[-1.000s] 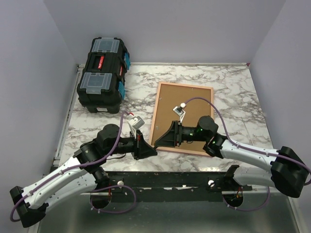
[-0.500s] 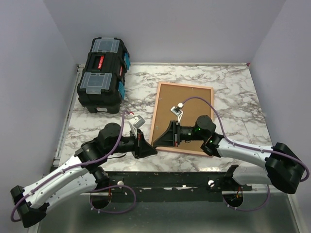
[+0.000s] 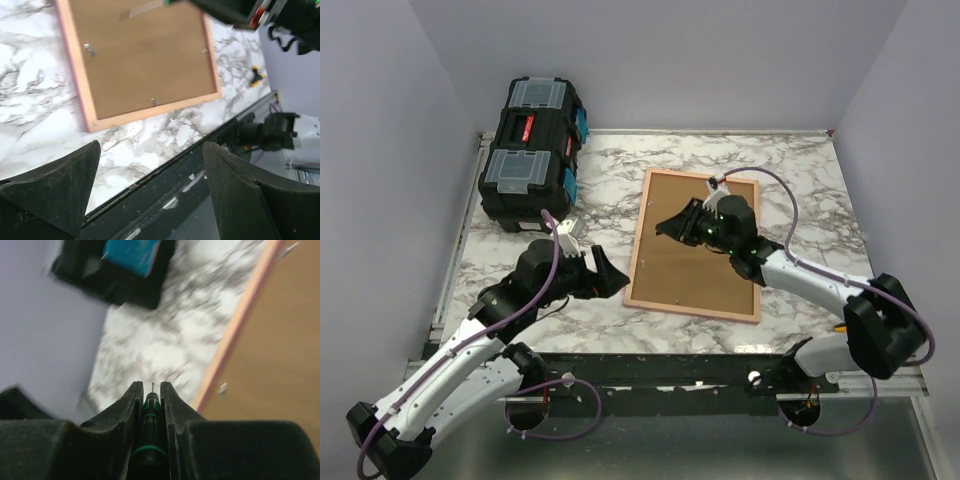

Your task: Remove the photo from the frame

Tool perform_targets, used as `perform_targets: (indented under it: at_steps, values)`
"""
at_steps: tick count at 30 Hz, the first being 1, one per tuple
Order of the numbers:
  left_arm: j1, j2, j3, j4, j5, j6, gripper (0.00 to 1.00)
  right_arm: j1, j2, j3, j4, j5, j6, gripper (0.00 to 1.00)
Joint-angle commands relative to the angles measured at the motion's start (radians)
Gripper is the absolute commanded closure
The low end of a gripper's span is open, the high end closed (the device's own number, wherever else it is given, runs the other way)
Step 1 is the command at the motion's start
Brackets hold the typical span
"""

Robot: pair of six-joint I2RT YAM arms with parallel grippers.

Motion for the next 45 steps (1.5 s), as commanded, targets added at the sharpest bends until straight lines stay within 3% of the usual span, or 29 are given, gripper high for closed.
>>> perform_targets:
  at_steps: [1,6,11,15,26,45]
  values:
    - [0.084,0.093,-0.065,0.023,-0.001,-0.045,0.15,-0.035,0.159,0.167,-0.173,0.396,-0.174,0.99]
    - [0.093,0.253,-0.087,0.187,0.048,-0.048,0.22,-0.052,0.327,0.299,-0.130,0.575,-0.239,0.99]
    - [0.094,0.456,-0.037,0.244,0.065,-0.014,0.44,-0.067,0.472,0.406,-0.086,0.575,-0.280,0.99]
    - [0.094,0.544,-0.028,0.271,0.046,0.002,0.53,-0.086,0.544,0.455,-0.054,0.554,-0.289,0.99]
    - [0.094,0.686,-0.033,0.362,0.093,0.000,0.59,-0.106,0.685,0.584,-0.028,0.509,-0.326,0.99]
    - [0.093,0.700,-0.037,0.368,0.069,0.000,0.59,-0.106,0.747,0.634,-0.068,0.443,-0.330,0.99]
